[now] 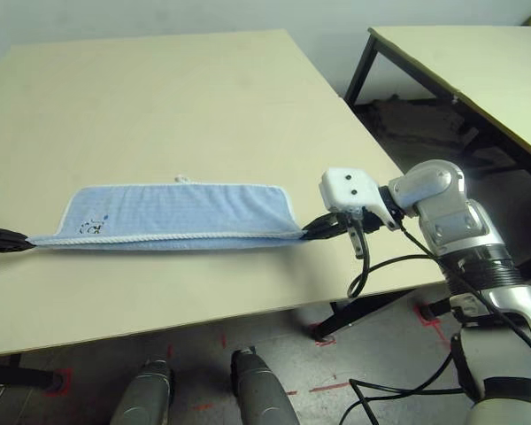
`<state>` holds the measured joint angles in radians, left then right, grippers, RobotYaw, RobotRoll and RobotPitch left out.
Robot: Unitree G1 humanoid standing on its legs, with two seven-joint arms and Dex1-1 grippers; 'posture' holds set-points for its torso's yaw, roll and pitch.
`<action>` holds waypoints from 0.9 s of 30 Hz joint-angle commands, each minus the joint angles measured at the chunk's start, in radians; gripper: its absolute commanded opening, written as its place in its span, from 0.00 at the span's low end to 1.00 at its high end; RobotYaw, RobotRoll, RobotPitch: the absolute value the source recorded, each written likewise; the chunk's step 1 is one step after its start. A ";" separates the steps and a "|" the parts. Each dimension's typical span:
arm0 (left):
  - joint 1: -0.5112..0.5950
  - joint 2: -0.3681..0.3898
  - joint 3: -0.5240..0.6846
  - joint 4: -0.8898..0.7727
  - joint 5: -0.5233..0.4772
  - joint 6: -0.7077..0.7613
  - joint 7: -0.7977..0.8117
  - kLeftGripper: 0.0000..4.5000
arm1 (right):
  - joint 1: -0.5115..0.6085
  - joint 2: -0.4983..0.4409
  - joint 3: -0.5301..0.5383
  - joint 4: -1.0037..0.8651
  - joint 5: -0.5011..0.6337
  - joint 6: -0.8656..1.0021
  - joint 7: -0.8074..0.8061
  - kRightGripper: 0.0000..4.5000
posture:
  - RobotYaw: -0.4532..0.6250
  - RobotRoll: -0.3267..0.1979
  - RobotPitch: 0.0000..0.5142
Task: Fold the towel and set it aside.
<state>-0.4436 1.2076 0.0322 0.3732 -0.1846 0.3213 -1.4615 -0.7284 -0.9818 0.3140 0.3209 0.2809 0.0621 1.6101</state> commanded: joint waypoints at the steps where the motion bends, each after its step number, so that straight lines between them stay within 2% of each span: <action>1: -0.047 -0.016 0.000 0.063 0.001 0.008 0.004 0.01 | -0.056 -0.001 0.005 -0.020 0.087 0.177 0.004 0.00 | 0.46 0.62 0.31; 5: -0.119 -0.046 -0.027 0.137 0.020 -0.015 -0.001 0.01 | -0.116 -0.012 0.051 0.021 0.106 0.285 0.004 0.00 | 0.45 0.62 0.31; 11: -0.260 -0.101 -0.077 0.291 0.079 -0.081 -0.002 0.01 | -0.229 0.074 0.053 0.221 0.052 0.286 0.004 0.00 | 0.45 0.62 0.31; 21: -0.488 -0.191 -0.129 0.585 0.186 -0.218 0.044 0.01 | -0.404 0.245 0.006 0.597 -0.111 0.153 -0.037 0.00 | 0.45 0.62 0.32; 27: -0.602 -0.225 -0.140 0.749 0.251 -0.311 0.125 0.01 | -0.484 0.291 -0.036 0.765 -0.186 0.068 -0.104 0.00 | 0.46 0.62 0.33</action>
<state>-1.0304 0.9873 -0.0987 1.0798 0.0381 0.0380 -1.3602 -1.1989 -0.6954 0.2959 1.0435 0.1243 0.1518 1.5238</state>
